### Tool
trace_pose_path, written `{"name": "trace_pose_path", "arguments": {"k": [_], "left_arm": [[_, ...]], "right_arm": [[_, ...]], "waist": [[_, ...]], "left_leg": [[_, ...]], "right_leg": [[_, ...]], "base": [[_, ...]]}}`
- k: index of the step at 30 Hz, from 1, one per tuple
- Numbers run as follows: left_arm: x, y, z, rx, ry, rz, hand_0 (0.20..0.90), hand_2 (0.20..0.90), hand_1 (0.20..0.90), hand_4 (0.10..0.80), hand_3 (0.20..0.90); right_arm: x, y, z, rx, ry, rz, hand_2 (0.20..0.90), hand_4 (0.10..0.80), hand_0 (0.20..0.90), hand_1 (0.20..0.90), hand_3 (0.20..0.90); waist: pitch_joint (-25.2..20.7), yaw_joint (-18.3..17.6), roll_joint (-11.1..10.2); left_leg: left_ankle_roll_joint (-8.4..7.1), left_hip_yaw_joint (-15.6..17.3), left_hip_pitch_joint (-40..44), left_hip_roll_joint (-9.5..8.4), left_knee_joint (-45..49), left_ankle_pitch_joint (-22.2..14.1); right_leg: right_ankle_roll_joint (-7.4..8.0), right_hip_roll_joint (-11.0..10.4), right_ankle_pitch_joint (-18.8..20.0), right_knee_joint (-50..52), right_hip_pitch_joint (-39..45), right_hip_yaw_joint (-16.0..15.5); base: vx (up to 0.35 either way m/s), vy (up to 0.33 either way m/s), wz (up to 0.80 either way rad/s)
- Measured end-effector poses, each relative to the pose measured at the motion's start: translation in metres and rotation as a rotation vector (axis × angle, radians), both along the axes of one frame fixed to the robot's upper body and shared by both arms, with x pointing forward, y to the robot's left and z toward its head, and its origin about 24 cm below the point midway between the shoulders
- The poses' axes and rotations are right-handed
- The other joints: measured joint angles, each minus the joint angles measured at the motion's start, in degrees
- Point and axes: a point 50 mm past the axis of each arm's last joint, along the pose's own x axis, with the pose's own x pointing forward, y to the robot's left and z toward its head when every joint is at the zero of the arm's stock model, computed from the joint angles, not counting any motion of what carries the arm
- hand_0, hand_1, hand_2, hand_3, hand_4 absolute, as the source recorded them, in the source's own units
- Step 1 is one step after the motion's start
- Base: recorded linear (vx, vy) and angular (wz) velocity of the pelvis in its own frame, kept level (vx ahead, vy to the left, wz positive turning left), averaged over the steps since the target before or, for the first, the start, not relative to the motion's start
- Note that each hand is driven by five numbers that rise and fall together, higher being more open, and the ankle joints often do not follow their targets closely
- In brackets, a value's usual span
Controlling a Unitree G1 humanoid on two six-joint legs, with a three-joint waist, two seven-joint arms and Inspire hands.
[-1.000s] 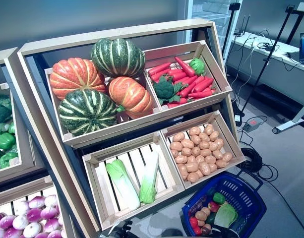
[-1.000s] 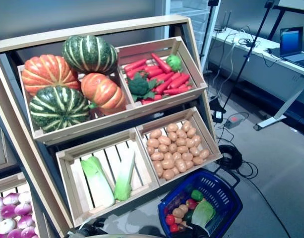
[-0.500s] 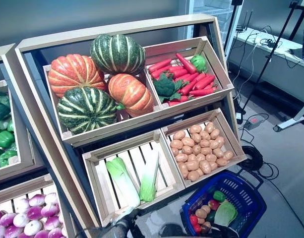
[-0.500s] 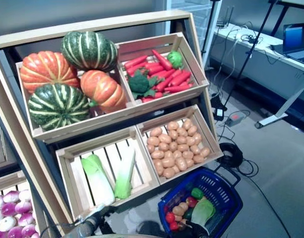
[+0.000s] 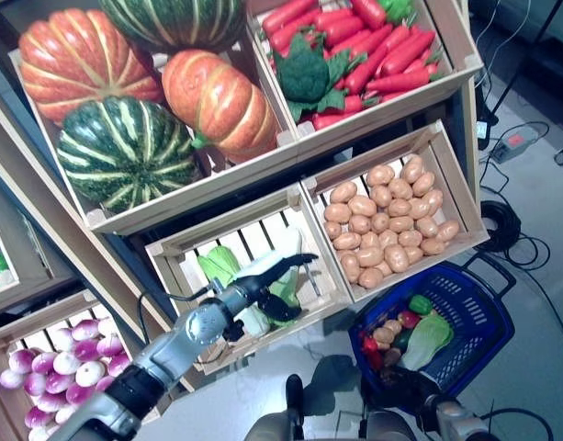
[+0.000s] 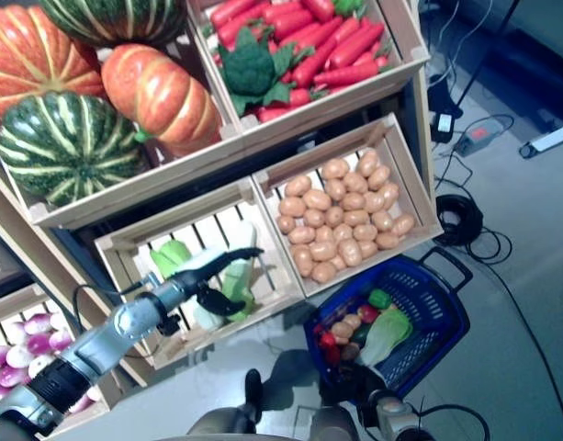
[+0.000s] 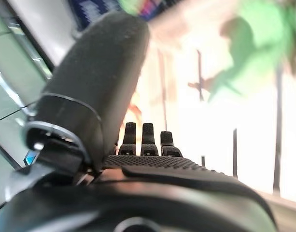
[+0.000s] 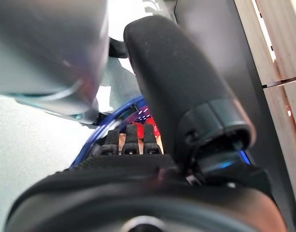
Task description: Put vegetables into the basket
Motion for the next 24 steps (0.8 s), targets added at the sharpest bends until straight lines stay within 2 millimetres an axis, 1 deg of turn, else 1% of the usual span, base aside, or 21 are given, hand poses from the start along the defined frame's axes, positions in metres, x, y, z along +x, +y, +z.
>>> {"name": "trace_pose_path", "arguments": {"k": [1, 2, 4, 6, 9, 12, 13, 15, 17, 19, 22, 24], "left_arm": [[0.003, 0.012, 0.009, 0.084, -0.067, 0.024, 0.900, 0.900, 0.900, 0.800, 0.900], [0.004, 0.017, 0.013, 0.117, -0.091, 0.033, 0.900, 0.900, 0.900, 0.800, 0.900], [0.008, 0.039, 0.028, 0.263, -0.183, 0.083, 0.900, 0.900, 0.900, 0.800, 0.900], [0.009, 0.053, 0.038, 0.387, -0.230, 0.095, 0.900, 0.900, 0.900, 0.800, 0.900], [0.010, 0.068, 0.050, 0.549, -0.279, 0.095, 0.900, 0.900, 0.900, 0.800, 0.900], [0.011, 0.079, 0.061, 0.665, -0.299, 0.092, 0.900, 0.900, 0.900, 0.800, 0.900], [0.013, 0.079, 0.065, 0.690, -0.297, 0.088, 0.900, 0.900, 0.900, 0.800, 0.900], [0.016, 0.078, 0.071, 0.701, -0.296, 0.089, 0.900, 0.900, 0.900, 0.800, 0.900], [0.020, 0.076, 0.081, 0.733, -0.303, 0.080, 0.900, 0.900, 0.900, 0.800, 0.900], [0.025, 0.074, 0.096, 0.791, -0.326, 0.063, 0.900, 0.900, 0.900, 0.800, 0.900], [0.028, 0.070, 0.100, 0.832, -0.334, 0.039, 0.900, 0.900, 0.900, 0.800, 0.900], [0.031, 0.064, 0.106, 0.893, -0.346, -0.011, 0.900, 0.900, 0.900, 0.800, 0.900]], "right_arm": [[0.003, -0.003, 0.002, 0.002, -0.015, -0.006, 0.900, 0.800, 0.900, 0.900, 0.900], [0.004, -0.004, 0.003, 0.007, -0.024, -0.018, 0.900, 0.800, 0.900, 0.900, 0.900], [0.006, -0.008, 0.006, -0.002, -0.040, -0.021, 0.900, 0.800, 0.900, 0.900, 0.900], [0.005, -0.010, 0.006, -0.006, -0.046, -0.022, 0.900, 0.800, 0.900, 0.900, 0.900], [0.014, -0.008, 0.010, 0.016, -0.094, -0.043, 0.900, 0.800, 0.900, 0.900, 0.900], [0.032, -0.006, 0.019, 0.023, -0.151, -0.031, 0.900, 0.800, 0.900, 0.900, 0.900], [0.036, -0.005, 0.021, 0.025, -0.168, -0.026, 0.900, 0.800, 0.900, 0.900, 0.900], [0.039, -0.004, 0.023, 0.027, -0.180, -0.022, 0.900, 0.800, 0.900, 0.900, 0.900], [0.046, -0.003, 0.027, 0.030, -0.207, -0.016, 0.900, 0.800, 0.900, 0.900, 0.900], [0.059, -0.001, 0.035, 0.031, -0.243, -0.005, 0.900, 0.800, 0.900, 0.900, 0.900], [0.065, 0.000, 0.039, 0.032, -0.263, 0.000, 0.900, 0.800, 0.900, 0.900, 0.900], [0.074, 0.000, 0.045, 0.035, -0.289, 0.001, 0.900, 0.800, 0.900, 0.900, 0.900]], "waist": [[1.13, 0.34, -0.15], [1.56, 0.31, -0.18], [3.49, 0.73, -0.37], [4.44, 1.79, -0.77], [7.27, 1.87, -1.15], [10.26, 2.02, -1.73], [11.34, 2.01, -1.86], [12.17, 2.08, -2.09], [12.55, 2.20, -2.50], [13.99, 2.23, -3.08], [14.57, 2.23, -3.27], [14.96, 2.19, -3.33]], "left_leg": [[-0.17, -0.50, -0.17, 0.11, 0.05, 0.10], [-0.20, -0.83, -0.31, 0.12, 0.13, 0.12], [-0.41, -1.82, -1.37, 0.19, 0.69, 0.25], [-0.47, -2.04, -2.72, 0.24, 1.17, 0.27], [-0.57, -3.10, -4.56, 0.12, 2.24, 0.35], [-0.61, -3.07, -6.48, 0.09, 3.12, 0.40], [-0.62, -3.10, -6.54, 0.06, 3.27, 0.40], [-0.62, -3.17, -6.62, 0.04, 3.27, 0.40], [-0.68, -3.23, -7.74, 0.04, 3.43, 0.44], [-0.84, -3.22, -8.68, 0.03, 3.70, 0.57], [-0.86, -3.24, -8.91, 0.04, 3.71, 0.57], [-0.89, -3.29, -9.60, 0.03, 3.71, 0.59]], "right_leg": [[-0.16, 0.12, -0.05, 0.00, -0.02, -0.22], [-0.22, 0.10, -0.11, 0.00, -0.01, -0.59], [-0.34, 0.16, -0.14, 0.01, -0.30, -1.47], [-0.54, 0.25, 0.01, 0.02, -1.37, -1.60], [-0.69, 0.18, 0.19, 0.37, -2.40, -2.56], [-0.80, 0.12, 0.42, 1.13, -4.25, -2.45], [-0.81, 0.11, 0.43, 1.24, -4.25, -2.48], [-0.81, 0.10, 0.43, 1.23, -4.27, -2.53], [-0.82, 0.25, 0.47, 1.31, -5.32, -2.61], [-1.03, 0.26, 0.82, 1.29, -6.11, -2.70], [-1.05, 0.35, 0.83, 1.29, -6.32, -2.71], [-1.09, 0.38, 0.86, 1.29, -6.92, -2.74]], "base": [[-0.068, -0.039, 0.07], [-0.068, -0.037, 0.17], [-0.052, -0.034, 0.21], [-0.078, -0.031, 0.08], [-0.100, -0.003, 0.14], [-0.084, -0.014, 0.02], [-0.075, -0.037, 0.02], [-0.126, -0.057, 0.02], [-0.119, -0.042, 0.01], [-0.072, -0.021, 0.02], [-0.077, -0.013, 0.01], [-0.099, -0.006, 0.02]]}}
